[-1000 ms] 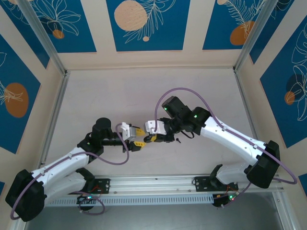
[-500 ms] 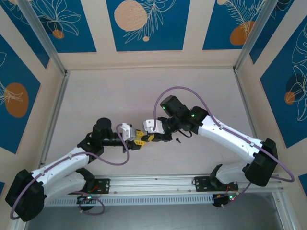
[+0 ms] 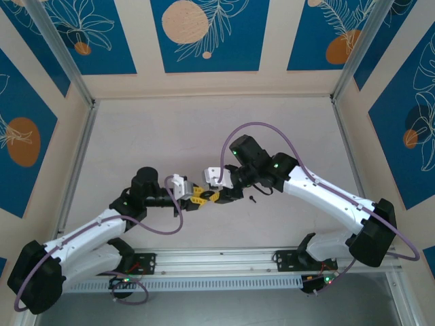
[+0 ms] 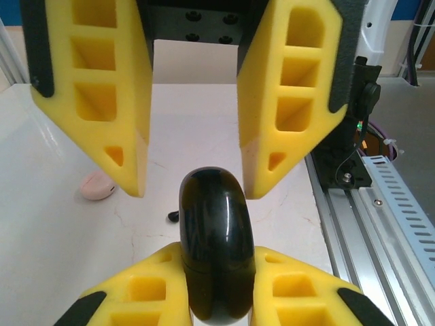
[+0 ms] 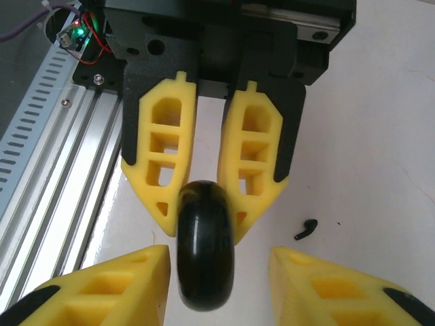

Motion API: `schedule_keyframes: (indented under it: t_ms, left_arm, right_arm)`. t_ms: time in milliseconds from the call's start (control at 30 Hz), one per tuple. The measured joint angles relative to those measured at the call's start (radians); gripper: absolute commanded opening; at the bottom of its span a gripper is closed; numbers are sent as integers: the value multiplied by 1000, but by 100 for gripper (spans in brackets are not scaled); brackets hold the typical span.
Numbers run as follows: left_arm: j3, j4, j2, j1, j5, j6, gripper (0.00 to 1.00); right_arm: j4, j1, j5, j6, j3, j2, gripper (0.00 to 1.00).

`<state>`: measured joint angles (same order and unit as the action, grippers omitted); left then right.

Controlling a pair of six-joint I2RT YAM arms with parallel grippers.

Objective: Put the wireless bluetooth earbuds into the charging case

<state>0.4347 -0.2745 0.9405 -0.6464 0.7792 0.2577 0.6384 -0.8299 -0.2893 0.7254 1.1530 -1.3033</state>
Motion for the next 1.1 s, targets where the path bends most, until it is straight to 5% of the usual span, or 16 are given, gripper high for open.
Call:
schedule_keyframes:
  t_ms: [333,1100]
  left_arm:
    - [0,2,-30,0,-7,0,16]
    - [0,3,-30,0,-40,-4,14]
  right_arm:
    - [-4,24,-60,-18,-5,0,53]
    - [-116,117,-103,-117,-50,27,48]
